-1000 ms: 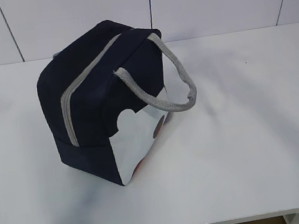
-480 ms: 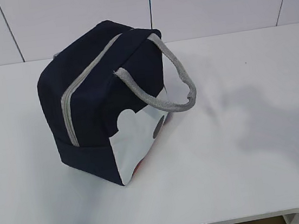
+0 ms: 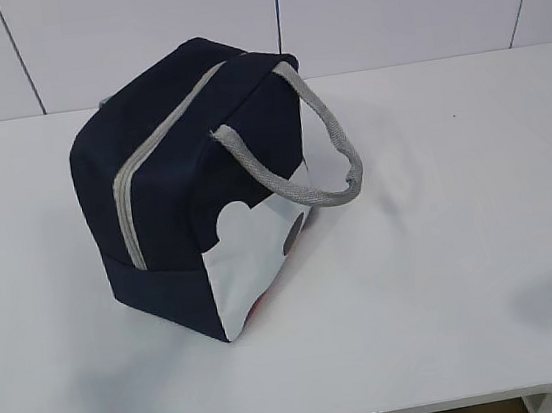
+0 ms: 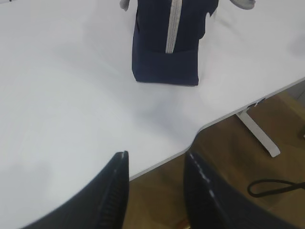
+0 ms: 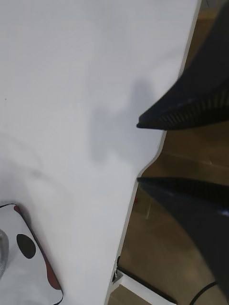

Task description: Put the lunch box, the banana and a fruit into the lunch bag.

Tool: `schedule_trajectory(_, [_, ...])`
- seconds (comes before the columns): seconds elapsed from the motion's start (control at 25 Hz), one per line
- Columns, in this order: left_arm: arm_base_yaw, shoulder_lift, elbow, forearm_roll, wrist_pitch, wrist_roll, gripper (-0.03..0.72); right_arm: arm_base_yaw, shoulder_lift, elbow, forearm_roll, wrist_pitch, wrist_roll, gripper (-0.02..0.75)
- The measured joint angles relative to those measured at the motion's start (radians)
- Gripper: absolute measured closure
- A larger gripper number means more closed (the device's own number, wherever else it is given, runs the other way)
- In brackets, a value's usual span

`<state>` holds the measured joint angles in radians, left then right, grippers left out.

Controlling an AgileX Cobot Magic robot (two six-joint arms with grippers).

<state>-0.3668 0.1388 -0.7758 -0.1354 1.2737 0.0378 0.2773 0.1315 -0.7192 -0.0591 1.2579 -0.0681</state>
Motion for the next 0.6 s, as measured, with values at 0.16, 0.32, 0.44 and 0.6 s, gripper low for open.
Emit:
schedule_trajectory(0.16, [0.0,-0.097,0.092,0.0,-0.034,0.0,0.413,0.0,-0.13,0.106,0.0,-0.032,-0.024,0.442])
schedule_trajectory(0.32, [0.0,-0.129,0.195,0.002,-0.103,0.0,0.413,0.0,-0.149,0.184,0.005,-0.054,-0.035,0.442])
schedule_trajectory(0.44, [0.0,-0.129,0.262,0.004,-0.137,0.0,0.413,0.0,-0.15,0.21,0.007,-0.094,-0.04,0.442])
schedule_trajectory(0.6, [0.0,-0.129,0.271,0.011,-0.156,0.0,0.414,0.0,-0.15,0.217,0.007,-0.103,-0.042,0.442])
